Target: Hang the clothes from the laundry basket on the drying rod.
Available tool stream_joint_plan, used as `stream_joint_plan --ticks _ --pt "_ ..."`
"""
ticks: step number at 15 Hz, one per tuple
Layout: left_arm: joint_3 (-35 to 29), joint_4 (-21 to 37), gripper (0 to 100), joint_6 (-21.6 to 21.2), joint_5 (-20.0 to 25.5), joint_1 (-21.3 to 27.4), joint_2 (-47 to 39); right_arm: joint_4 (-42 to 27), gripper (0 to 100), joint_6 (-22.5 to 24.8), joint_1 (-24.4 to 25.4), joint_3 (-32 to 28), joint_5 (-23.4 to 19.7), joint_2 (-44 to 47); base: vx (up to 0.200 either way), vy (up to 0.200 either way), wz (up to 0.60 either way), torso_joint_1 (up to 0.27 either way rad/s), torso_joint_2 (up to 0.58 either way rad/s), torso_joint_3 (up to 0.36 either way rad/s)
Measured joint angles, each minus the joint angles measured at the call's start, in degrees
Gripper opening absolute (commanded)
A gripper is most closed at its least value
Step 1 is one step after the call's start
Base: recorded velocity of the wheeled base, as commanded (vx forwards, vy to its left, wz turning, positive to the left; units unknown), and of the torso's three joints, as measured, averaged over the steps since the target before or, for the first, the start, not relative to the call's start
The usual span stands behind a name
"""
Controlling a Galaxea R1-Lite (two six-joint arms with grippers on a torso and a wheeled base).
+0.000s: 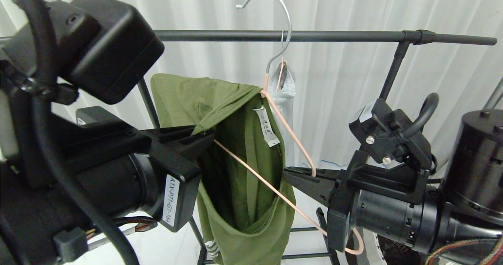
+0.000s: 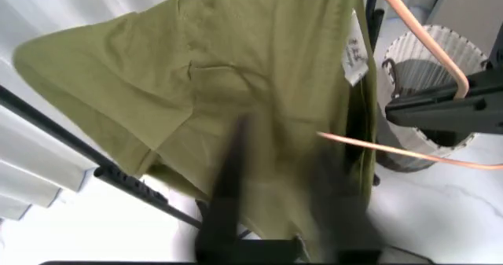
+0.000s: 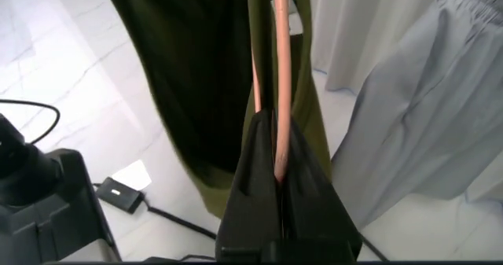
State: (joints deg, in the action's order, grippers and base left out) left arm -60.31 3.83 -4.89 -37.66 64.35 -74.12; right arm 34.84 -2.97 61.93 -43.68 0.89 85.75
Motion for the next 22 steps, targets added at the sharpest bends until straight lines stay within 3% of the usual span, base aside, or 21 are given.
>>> stream_joint_plan --ticks 6,9,11,13,17,22 --pt "2.9 -2.0 100 -0.3 0.0 -0.4 0.9 4.3 0 3.4 -1.2 1.5 1.1 -0.5 0.0 0.0 0.0 0.0 0.0 0.0" --pt "7.1 -2.5 100 -4.9 1.9 -1.7 5.4 4.4 0 5.0 -4.5 4.1 0.4 -2.8 0.0 0.0 0.0 0.0 0.0 0.0" --pt "9.1 -2.6 100 -11.6 8.9 -3.1 9.9 2.3 0 5.2 -6.6 5.4 -1.1 -5.2 0.0 0.0 0.0 0.0 0.0 0.0" --pt "10.0 -2.6 100 -17.7 16.9 -8.3 13.4 -4.3 0 5.5 -8.4 5.9 -3.8 -8.7 0.0 0.0 0.0 0.0 0.0 0.0" --pt "10.9 -2.6 100 -23.7 37.0 -19.1 15.8 -13.4 0 7.4 -10.7 6.2 -8.1 -15.4 0.0 0.0 0.0 0.0 0.0 0.0" --pt "14.9 -7.0 100 -24.1 39.8 -23.3 13.5 -8.8 0 8.0 -11.0 8.5 -8.0 -18.0 0.0 0.0 0.0 0.0 0.0 0.0"
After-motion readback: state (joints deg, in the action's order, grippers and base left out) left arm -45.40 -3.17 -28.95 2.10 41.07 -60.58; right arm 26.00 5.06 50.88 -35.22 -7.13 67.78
